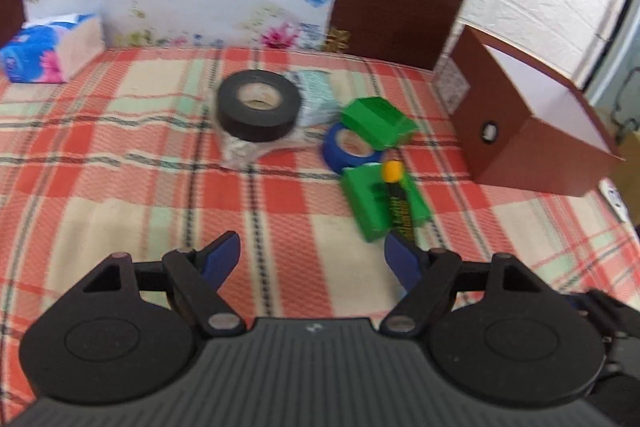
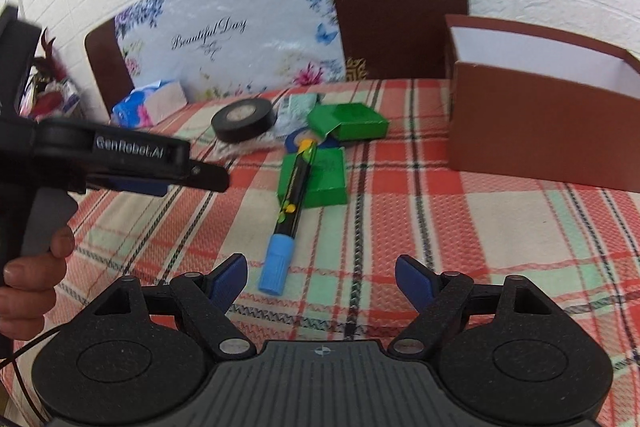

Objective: Organize objects

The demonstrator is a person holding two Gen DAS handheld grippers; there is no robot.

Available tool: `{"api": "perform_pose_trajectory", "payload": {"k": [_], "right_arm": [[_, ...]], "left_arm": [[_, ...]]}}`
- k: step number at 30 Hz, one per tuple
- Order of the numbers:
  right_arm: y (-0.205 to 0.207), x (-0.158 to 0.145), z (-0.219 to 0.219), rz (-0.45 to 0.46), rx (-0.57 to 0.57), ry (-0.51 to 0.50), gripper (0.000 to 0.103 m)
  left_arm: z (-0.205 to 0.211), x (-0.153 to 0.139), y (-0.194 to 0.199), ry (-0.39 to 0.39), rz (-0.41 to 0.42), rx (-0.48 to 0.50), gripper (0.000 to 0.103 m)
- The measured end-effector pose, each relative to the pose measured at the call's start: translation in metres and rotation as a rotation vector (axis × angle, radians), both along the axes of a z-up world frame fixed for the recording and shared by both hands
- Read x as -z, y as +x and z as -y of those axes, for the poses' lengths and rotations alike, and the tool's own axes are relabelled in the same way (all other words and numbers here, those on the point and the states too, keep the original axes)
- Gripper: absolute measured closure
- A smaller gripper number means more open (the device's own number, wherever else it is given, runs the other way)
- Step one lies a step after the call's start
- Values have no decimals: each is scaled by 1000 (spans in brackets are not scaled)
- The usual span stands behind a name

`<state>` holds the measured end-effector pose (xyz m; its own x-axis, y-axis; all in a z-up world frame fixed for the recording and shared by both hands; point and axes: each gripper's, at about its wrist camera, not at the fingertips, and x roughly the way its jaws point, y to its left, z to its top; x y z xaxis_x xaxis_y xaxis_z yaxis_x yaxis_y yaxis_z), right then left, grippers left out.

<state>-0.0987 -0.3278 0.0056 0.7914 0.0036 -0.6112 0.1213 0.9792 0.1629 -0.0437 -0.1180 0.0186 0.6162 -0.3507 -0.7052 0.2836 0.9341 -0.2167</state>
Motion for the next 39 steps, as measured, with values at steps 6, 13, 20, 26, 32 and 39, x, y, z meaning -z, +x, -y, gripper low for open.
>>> {"api": "perform_pose_trajectory", "payload": {"k": [6, 13, 20, 26, 32, 39], "right_arm": [[25, 14, -7, -43, -57, -9, 39], [38, 25, -24, -18, -147, -69, 82], [15, 4, -22, 103, -100, -130, 82], [9, -34, 22, 220, 0, -135, 82], [19, -78, 87, 338, 116, -157, 82], [55, -65, 147, 316, 204, -69, 83]], "left_arm": [[38, 12, 8, 9, -37, 105, 32], [54, 39, 21, -50, -152, 152, 81], [70, 2, 10, -55, -65, 181, 83], [120, -55, 20, -23, 56, 273, 84], [188, -112, 50, -32, 186, 363, 85], [257, -102, 97, 52, 174, 380, 85]]}}
